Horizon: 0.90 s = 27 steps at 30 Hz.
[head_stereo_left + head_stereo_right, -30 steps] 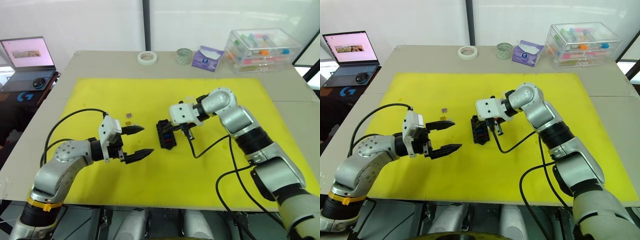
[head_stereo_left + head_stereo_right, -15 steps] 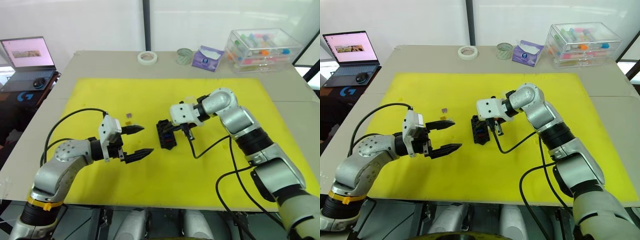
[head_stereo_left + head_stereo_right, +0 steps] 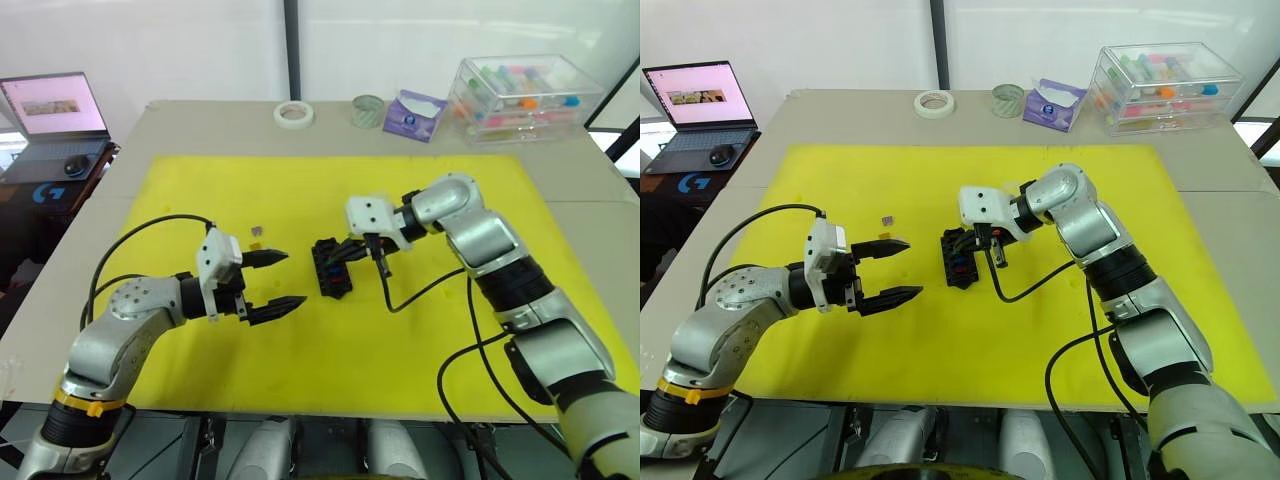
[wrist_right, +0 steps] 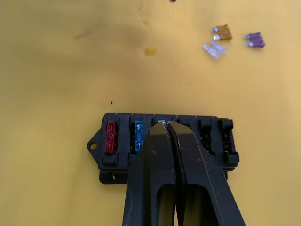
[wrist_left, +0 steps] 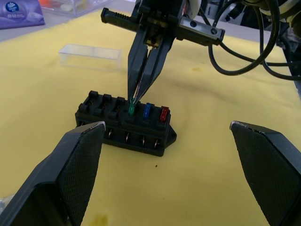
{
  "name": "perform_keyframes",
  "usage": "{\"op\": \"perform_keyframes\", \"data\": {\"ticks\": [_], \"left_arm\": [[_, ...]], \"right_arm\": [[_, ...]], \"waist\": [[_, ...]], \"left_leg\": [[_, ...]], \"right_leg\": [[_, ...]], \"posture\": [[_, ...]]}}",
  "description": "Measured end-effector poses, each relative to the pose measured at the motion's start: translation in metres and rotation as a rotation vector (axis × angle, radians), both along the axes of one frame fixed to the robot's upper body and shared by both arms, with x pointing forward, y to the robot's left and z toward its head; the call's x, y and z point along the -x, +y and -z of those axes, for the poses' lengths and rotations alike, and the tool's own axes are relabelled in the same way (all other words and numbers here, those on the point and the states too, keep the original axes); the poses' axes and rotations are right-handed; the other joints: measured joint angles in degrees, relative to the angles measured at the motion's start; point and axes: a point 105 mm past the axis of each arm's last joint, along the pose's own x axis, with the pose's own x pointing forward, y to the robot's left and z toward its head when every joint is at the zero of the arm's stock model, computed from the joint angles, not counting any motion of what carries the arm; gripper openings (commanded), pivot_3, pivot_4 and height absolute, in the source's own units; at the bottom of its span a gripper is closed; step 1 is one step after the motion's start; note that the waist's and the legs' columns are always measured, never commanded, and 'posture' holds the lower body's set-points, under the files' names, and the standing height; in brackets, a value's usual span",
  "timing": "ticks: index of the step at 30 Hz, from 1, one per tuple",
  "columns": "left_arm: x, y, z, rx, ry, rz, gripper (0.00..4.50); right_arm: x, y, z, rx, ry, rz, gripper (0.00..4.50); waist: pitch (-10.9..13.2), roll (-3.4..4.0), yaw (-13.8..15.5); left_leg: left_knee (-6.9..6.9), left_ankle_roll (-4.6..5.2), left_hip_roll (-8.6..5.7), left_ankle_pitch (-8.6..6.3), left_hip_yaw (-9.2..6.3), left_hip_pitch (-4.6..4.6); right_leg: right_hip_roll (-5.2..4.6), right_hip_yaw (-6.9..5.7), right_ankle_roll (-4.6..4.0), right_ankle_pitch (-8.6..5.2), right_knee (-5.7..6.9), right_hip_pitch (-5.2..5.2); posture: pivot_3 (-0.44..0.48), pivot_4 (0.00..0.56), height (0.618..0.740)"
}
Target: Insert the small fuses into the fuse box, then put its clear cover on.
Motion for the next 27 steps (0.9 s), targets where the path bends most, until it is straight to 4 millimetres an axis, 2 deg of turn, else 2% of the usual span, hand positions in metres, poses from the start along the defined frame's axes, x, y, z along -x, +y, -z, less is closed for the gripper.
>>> {"op": "perform_keyframes", "data": {"ticks": [22,27], "left_arm": [[-0.0044,0.0016,-0.0021,-0.013,-0.025,0.015,4.5],[-0.0079,-0.0064,-0.0041,-0.01,-0.065,0.034,4.5]], "right_arm": [[0.0035,-0.0022,-0.01,-0.026,-0.006,0.0,0.03],[0.0043,-0.0022,-0.0065,-0.019,-0.002,-0.003,0.03]], "waist": [[0.0,0.0,0.1],[0.0,-0.01,0.1]], "left_leg": [[0.0,0.0,0.0,0.0,0.0,0.0],[0.0,0.0,0.0,0.0,0.0,-0.01]], "right_leg": [[0.0,0.0,0.0,0.0,-0.01,0.0],[0.0,-0.01,0.0,0.0,-0.01,0.0]], "posture": [[0.0,0.15,0.74],[0.0,0.15,0.74]]}}
